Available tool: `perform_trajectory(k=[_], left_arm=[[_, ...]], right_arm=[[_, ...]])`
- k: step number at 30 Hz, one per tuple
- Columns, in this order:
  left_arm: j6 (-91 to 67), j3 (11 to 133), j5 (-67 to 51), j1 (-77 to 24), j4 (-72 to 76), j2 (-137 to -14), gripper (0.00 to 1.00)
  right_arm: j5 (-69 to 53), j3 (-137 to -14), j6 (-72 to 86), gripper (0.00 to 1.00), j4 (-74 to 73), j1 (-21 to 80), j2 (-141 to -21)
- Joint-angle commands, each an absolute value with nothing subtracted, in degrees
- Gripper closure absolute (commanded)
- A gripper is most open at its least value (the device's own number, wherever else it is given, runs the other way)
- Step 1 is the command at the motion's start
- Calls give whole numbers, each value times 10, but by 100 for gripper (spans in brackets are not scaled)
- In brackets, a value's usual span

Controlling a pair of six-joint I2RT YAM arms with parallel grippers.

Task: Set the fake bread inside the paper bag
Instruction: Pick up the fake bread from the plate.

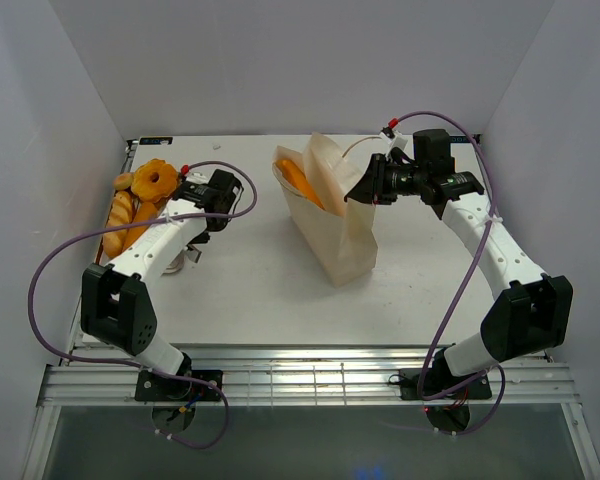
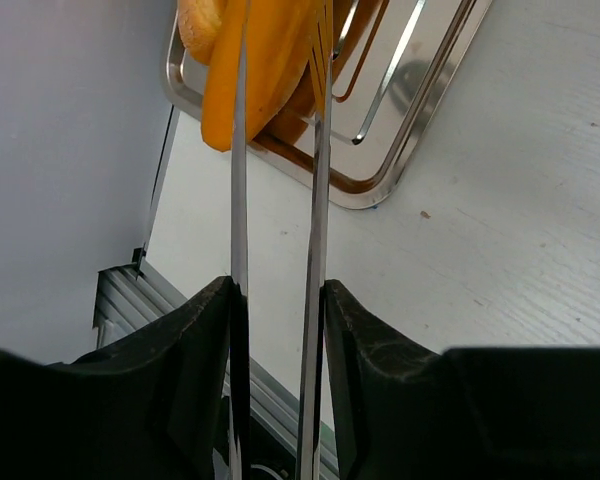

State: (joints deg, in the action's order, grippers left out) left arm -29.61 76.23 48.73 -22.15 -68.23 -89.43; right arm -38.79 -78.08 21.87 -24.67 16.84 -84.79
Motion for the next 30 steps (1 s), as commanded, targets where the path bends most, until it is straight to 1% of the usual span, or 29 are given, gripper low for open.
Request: perform_trajectory(k=[1,5,11,15,18,23,27,30], left_arm=[[-290,754,533,-224,-664,-876,50],[-236,744,511,-222,-620,-872,50],[-142,725,447,-179,-531,-874,51],[-113,718,448,-161,-507,-887,50],[-102,718,473,-158,-499,-899,50],[-98,722,465,-156,-488,-907,48],[-100,721,463,-156,-486,-911,45],[-105,721,465,-156,-486,-910,44]], right_arm=[[-389,-778,210,78,-238,166,-838],[-386,-779,211,78,-238,166,-835],[-384,-780,211,78,-237,166,-835],[-386,-781,212,78,-236,166,-838],[-388,-784,214,78,-233,166,-842],[-388,-787,215,78,-232,166,-843],[-388,-786,215,78,-232,166,-843],[-389,-785,214,78,-231,166,-843]])
